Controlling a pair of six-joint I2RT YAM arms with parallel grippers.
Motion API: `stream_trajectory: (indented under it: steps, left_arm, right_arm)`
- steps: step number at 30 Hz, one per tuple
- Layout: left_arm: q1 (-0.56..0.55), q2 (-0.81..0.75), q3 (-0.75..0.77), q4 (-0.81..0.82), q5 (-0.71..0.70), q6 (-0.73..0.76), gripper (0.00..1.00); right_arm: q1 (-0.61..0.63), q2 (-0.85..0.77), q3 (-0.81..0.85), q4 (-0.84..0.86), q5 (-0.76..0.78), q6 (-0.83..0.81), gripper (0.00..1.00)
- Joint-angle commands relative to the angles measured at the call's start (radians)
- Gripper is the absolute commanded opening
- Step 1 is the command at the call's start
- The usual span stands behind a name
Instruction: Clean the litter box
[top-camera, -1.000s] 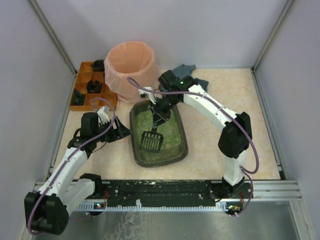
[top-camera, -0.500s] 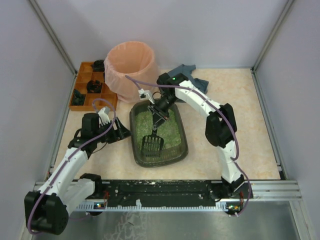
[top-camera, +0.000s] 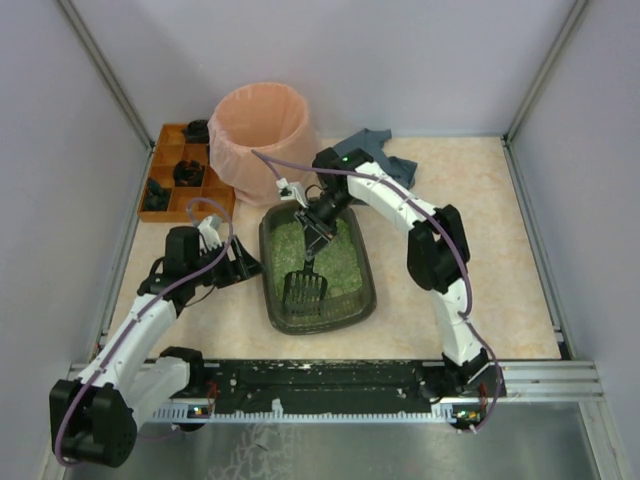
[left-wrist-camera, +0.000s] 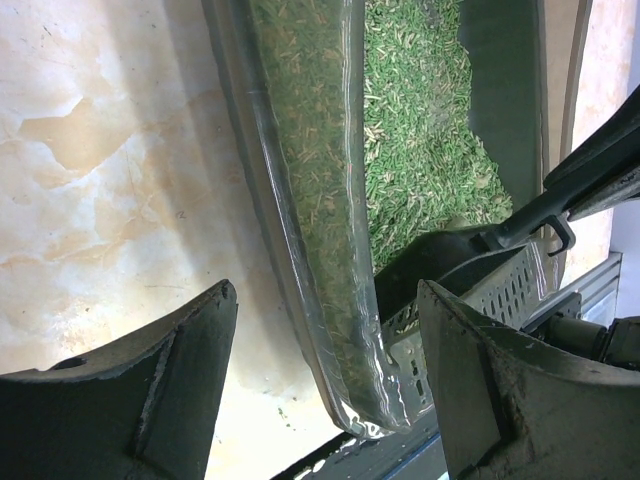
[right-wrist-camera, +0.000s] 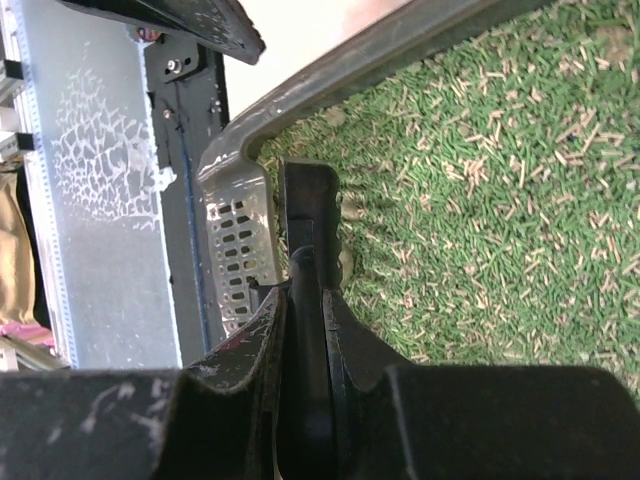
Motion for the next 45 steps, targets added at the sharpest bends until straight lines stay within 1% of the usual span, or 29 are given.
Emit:
stream_trajectory:
  steps: [1, 12, 14, 19, 22, 25, 28, 31, 32, 35, 38, 41, 45]
  left_arm:
    - [-0.004, 0.003, -0.009, 0.028, 0.010, 0.004, 0.78]
    - [-0.004, 0.002, -0.007, 0.027, 0.007, 0.008, 0.78]
    - [-0.004, 0.001, -0.008, 0.027, 0.007, 0.009, 0.78]
    - [-0.004, 0.005, -0.008, 0.034, 0.013, 0.009, 0.78]
    - [-0.004, 0.005, 0.001, 0.036, 0.024, 0.013, 0.78]
    - [-0.005, -0.004, 0.016, 0.032, 0.021, 0.028, 0.78]
    - [-0.007, -0.010, 0.024, 0.034, 0.021, 0.038, 0.78]
    - [-0.019, -0.002, 0.029, 0.039, 0.020, 0.042, 0.78]
    - [-0.026, 0.003, 0.032, 0.039, 0.016, 0.043, 0.78]
    - [-0.060, 0.013, 0.042, 0.040, -0.007, 0.045, 0.78]
    - [-0.094, 0.022, 0.052, 0.045, -0.034, 0.039, 0.77]
    - [-0.126, 0.034, 0.056, 0.054, -0.054, 0.028, 0.75]
    - [-0.174, 0.059, 0.061, 0.062, -0.088, 0.021, 0.72]
  right_arm:
    - [0.008, -0.112, -0.051, 0.118, 0.171, 0.100, 0.00]
    - [0.019, -0.266, -0.103, 0.366, 0.608, 0.232, 0.00]
    - [0.021, -0.301, -0.117, 0.395, 0.578, 0.241, 0.00]
    - [0.020, -0.342, -0.110, 0.391, 0.399, 0.238, 0.00]
    - [0.020, -0.371, -0.131, 0.410, 0.379, 0.259, 0.00]
    - [0.021, -0.436, -0.189, 0.477, 0.446, 0.317, 0.00]
    - [0.020, -0.502, -0.263, 0.539, 0.565, 0.382, 0.00]
    - [0.020, -0.514, -0.309, 0.536, 0.710, 0.412, 0.00]
    - [0.020, -0.544, -0.314, 0.522, 0.743, 0.417, 0.00]
    - [0.023, -0.563, -0.344, 0.520, 0.830, 0.452, 0.00]
    - [0.026, -0.611, -0.404, 0.587, 0.897, 0.507, 0.00]
    - [0.025, -0.659, -0.462, 0.658, 0.926, 0.536, 0.00]
    - [0.025, -0.671, -0.482, 0.678, 0.950, 0.540, 0.00]
